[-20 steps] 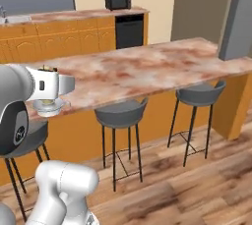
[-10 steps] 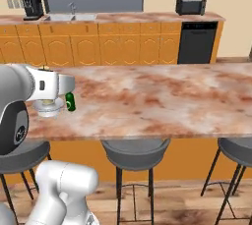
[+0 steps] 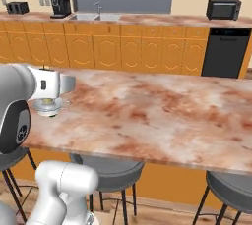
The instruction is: Get the candle and the beer from the cabinet and move them to the dining counter.
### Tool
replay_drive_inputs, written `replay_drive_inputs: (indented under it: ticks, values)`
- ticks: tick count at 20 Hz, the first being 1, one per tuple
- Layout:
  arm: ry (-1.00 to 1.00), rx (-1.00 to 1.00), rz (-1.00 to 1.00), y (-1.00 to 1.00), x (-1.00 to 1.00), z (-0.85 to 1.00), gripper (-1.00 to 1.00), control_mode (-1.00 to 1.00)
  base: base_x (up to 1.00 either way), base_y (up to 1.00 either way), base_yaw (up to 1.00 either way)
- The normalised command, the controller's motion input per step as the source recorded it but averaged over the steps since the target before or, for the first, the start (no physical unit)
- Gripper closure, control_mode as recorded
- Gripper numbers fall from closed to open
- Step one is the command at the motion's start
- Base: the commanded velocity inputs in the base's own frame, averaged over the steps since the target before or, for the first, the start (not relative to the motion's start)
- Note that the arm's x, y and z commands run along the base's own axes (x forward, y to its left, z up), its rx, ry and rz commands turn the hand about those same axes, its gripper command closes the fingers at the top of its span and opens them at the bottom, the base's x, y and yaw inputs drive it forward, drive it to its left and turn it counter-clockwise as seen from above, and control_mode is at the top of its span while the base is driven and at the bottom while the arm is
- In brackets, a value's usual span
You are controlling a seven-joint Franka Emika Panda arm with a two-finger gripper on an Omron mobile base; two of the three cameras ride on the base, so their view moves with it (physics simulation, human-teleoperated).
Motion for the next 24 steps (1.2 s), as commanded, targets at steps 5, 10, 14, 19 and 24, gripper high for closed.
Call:
replay_drive_inputs:
  ticks: [5, 10, 14, 19, 24]
  values:
    - [0.0, 0.0, 0.0, 0.0, 0.0, 0.0, 1.0, 1.0, 0.02, -0.79, 0.03]
    - [0.0, 0.0, 0.0, 0.0, 0.0, 0.0, 1.0, 1.0, 0.09, -0.78, 0.01]
    - [0.0, 0.0, 0.0, 0.0, 0.0, 0.0, 1.0, 1.0, 0.15, -0.63, 0.0]
    - [0.0, 0.0, 0.0, 0.0, 0.0, 0.0, 1.0, 1.0, 0.29, -0.29, 0.0]
    - [0.0, 0.0, 0.0, 0.0, 0.0, 0.0, 1.0, 1.0, 0.46, -0.2, 0.0]
